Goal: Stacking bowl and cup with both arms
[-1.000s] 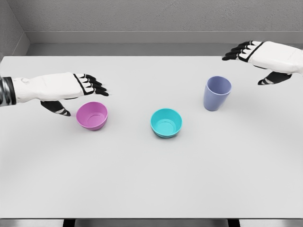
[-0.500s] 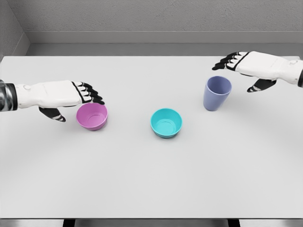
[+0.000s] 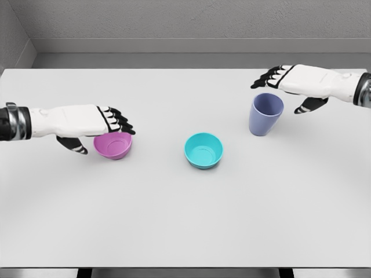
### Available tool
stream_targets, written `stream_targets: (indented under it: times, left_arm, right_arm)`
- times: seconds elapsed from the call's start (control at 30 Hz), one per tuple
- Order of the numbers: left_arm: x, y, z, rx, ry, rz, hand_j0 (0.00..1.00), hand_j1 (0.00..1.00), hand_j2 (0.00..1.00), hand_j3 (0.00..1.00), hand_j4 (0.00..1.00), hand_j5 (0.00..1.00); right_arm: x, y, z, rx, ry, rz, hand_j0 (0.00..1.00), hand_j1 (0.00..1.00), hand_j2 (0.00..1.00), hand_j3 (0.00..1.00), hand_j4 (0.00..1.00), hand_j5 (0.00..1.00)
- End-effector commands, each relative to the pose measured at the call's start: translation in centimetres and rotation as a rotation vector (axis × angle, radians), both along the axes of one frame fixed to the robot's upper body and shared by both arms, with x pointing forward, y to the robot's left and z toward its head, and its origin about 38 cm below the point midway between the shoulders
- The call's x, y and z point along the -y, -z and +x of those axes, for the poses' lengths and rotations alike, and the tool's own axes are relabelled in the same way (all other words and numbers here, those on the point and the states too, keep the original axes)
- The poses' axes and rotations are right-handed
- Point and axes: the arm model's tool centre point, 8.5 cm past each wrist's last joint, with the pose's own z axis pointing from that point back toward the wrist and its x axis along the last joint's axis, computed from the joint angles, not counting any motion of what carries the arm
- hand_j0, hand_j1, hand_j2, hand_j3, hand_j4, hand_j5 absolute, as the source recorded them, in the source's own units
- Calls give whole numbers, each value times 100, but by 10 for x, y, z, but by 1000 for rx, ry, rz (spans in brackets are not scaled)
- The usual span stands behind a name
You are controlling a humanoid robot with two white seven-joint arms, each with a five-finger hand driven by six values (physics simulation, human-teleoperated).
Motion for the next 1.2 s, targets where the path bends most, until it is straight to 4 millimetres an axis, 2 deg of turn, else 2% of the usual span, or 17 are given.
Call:
stream_targets:
  times: [0.0, 0.17, 0.37, 0.7, 1.17]
  left_arm:
    - [0, 2, 0, 5, -1, 17, 100, 100, 100, 100, 100, 100]
    - [2, -12, 4, 44, 7, 27, 100, 100, 100, 100, 100, 100]
    - [7, -14, 3, 61, 26, 40, 100, 100, 100, 100, 100, 100]
    - [22, 1, 3, 37, 51, 43, 100, 100, 100, 100, 100, 100]
    - [10, 11, 10, 18, 9, 66, 100, 100, 100, 100, 100, 100]
  right_arm:
    - [-2, 3, -1, -8, -4, 3, 100, 100, 100, 100, 100, 100]
    - [-12, 5, 0, -11, -22, 16, 100, 100, 100, 100, 100, 100]
    - [-16, 9, 0, -20, -31, 15, 100, 100, 100, 100, 100, 100]
    - [-16, 12, 0, -29, -32, 8, 100, 100, 100, 100, 100, 100]
    - [-24, 21, 2, -48, -43, 6, 100, 100, 100, 100, 100, 100]
